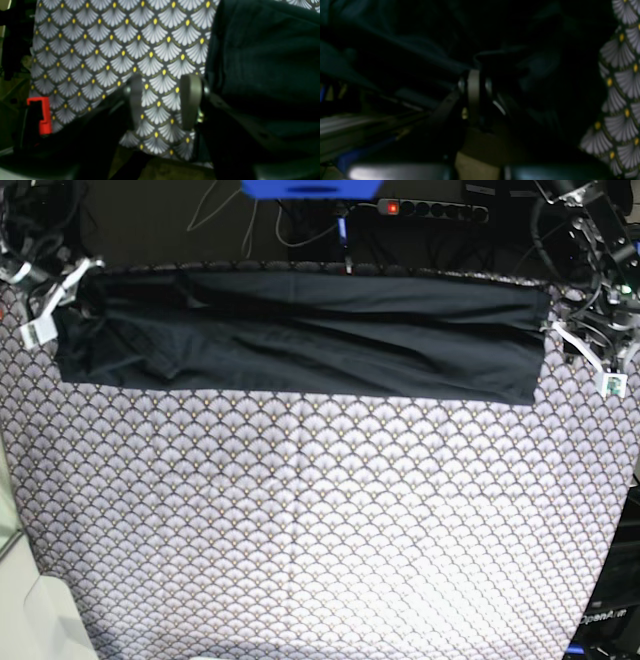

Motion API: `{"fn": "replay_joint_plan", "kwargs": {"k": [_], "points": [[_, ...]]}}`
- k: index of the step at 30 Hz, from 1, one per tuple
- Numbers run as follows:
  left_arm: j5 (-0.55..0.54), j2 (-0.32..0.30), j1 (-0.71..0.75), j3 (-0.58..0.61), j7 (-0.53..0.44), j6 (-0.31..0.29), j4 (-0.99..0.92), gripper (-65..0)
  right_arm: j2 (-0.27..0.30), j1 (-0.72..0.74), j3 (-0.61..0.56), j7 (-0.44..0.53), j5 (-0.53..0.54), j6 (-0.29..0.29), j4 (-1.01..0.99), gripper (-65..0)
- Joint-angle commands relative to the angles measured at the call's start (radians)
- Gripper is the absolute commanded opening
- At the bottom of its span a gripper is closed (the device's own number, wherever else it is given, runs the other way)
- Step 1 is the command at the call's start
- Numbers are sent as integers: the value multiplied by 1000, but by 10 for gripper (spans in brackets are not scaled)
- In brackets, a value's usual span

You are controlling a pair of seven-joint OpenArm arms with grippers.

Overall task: Fold the T-shirt properly
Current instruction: 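Smooth the strip end with the right gripper, straightening the fold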

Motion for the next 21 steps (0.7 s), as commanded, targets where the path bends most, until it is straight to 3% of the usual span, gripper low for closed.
{"fn": "replay_joint_plan", "kwargs": {"k": [1,11,17,21], "points": [[-6,-15,-8,-4,-17,2,18,-402,24,13,10,-7,-1,-1,-6,-646],[-6,-17,-9,-4,-17,2,18,-402,27,71,5,-114,-1,-1,-48,-640],[-6,-17,-8,-4,-17,2,18,-402,24,60,-9,-126,5,-1,37,-520],[-6,-17,-6,-4,-17,2,18,-402,22,62,-5,-174,35,-1,54,-500]]}}
